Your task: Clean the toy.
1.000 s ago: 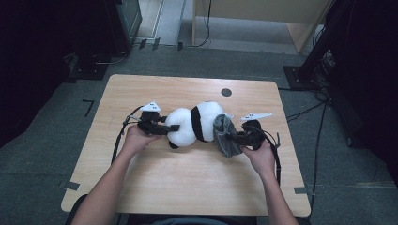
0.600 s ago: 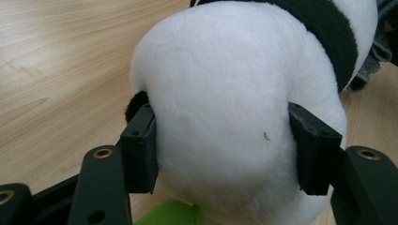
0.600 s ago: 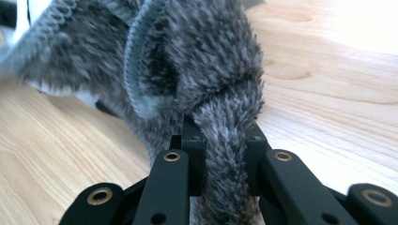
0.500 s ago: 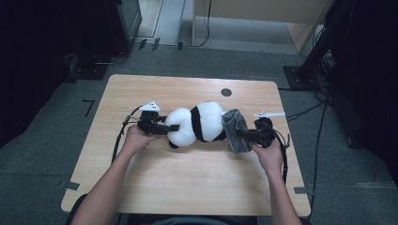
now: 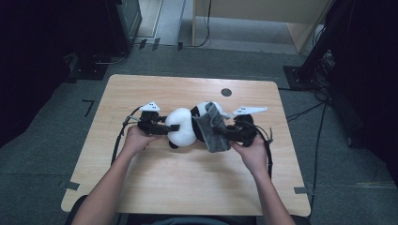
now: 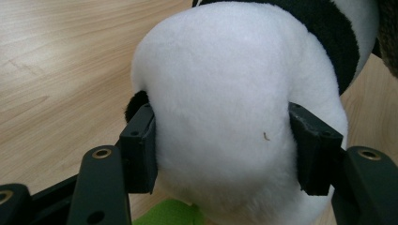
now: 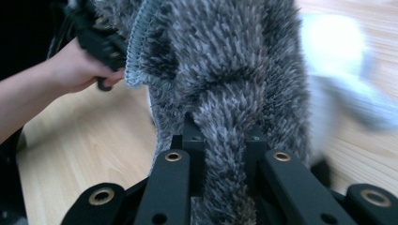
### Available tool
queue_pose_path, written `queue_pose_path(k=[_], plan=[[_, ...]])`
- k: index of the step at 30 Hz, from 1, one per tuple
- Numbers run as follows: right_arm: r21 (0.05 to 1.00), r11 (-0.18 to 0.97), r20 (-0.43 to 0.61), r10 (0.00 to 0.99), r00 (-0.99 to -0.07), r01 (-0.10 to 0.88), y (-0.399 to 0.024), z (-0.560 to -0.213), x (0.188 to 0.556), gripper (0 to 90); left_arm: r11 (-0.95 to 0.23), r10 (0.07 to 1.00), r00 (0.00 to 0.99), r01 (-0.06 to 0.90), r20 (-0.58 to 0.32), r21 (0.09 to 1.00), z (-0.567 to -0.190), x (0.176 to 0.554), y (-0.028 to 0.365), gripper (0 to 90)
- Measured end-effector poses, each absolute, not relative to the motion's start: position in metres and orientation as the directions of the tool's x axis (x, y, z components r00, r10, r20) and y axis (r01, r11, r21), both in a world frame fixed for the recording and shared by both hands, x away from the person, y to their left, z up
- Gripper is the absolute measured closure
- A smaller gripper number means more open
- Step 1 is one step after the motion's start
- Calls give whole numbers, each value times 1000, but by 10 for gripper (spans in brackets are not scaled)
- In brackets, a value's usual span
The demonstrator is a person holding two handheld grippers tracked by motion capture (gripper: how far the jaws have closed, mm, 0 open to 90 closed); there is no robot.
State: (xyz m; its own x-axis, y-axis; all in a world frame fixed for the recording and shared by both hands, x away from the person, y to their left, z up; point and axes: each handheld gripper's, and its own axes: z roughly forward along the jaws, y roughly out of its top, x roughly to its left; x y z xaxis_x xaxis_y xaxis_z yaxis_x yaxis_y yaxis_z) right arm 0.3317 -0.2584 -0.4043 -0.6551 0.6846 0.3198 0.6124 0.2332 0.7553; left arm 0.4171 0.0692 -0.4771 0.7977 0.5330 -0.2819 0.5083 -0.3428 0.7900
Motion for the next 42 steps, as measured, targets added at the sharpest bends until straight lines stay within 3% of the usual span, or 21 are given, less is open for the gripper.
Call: queue_pose_path(k=[10,16,23,28,42], plan=[[738,363,290,592,-752,570,-182,-426,345,791,-328,548,782,527,-297,784,-476,416,68,372],[716,377,318,573,-755,587,-166,-453,353,795,-335,552,779,534,-297,777,-476,415,68,380],[706,414,299,561,-772,574,-176,-461,352,798,-337,551,780,532,-296,777,-476,415,68,386],[674,384,348,589,-729,631,-198,-471,351,797,-350,543,790,521,-285,779,-476,415,68,405],[629,379,330,660,-674,679,-243,-466,345,794,-376,518,810,504,-275,778,-475,418,67,430]])
